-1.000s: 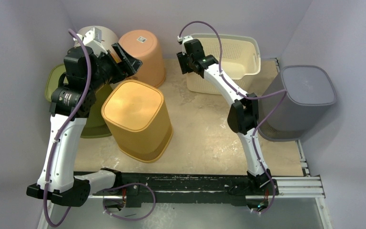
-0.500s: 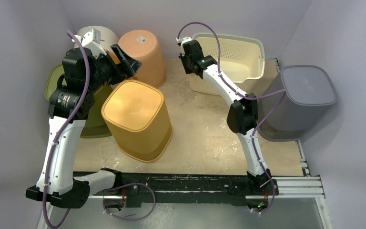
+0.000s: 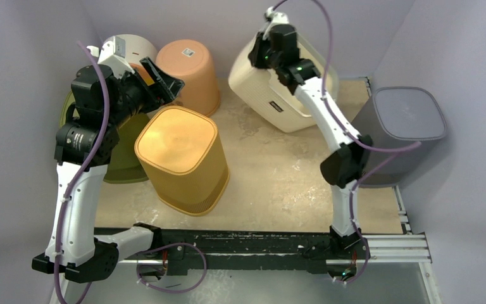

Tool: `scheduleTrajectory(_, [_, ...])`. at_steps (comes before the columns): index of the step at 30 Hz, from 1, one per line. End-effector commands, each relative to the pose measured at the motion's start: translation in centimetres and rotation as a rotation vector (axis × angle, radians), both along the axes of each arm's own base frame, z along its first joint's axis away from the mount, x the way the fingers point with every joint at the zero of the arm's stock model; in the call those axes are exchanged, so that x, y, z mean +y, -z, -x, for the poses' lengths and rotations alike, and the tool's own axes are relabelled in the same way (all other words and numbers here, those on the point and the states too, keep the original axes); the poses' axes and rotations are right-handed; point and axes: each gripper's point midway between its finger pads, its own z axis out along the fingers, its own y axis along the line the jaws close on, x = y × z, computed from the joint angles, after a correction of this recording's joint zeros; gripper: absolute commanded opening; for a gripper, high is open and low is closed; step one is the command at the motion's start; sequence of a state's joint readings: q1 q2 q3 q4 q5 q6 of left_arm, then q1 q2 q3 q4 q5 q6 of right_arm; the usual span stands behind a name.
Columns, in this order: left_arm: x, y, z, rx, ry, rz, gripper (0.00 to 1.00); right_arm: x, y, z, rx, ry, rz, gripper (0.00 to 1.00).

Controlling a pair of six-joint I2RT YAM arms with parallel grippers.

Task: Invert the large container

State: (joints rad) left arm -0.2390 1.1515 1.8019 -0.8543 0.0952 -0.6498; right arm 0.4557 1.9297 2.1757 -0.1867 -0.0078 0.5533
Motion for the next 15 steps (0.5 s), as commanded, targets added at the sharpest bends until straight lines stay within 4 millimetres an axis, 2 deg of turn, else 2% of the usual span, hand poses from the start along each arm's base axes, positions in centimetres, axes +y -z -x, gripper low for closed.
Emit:
scheduleTrajectory(1, [0.4, -2.9, 1.5, -0.092, -0.003, 0.003, 0.79, -1.0, -13.6, 4.3, -0.369, -0.087, -0.416, 0.00])
scheduleTrajectory(6, [0.6, -3.2, 2.2, -0.094, -0.005, 0.012, 0.79, -2.6, -11.0, 3.7, -0.347, -0.091, -0.578, 0.00])
scheduleTrajectory(8, [0.7, -3.1, 2.4, -0.088, -0.008, 0.010, 0.79, -3.0, -8.4, 3.7, -0.324, -0.122, -0.665, 0.00])
scheduleTrajectory(10, [0.7, -3.1, 2.6, -0.084, -0.007, 0.007, 0.79, -3.3, -7.4, 4.2, -0.327, -0.153, -0.739, 0.00])
scheduleTrajectory(15, [1.1, -3.2, 3.0, -0.076, -0.014, -0.015, 0.79, -4.4, -7.1, 6.1, -0.407, -0.204, -0.880, 0.00])
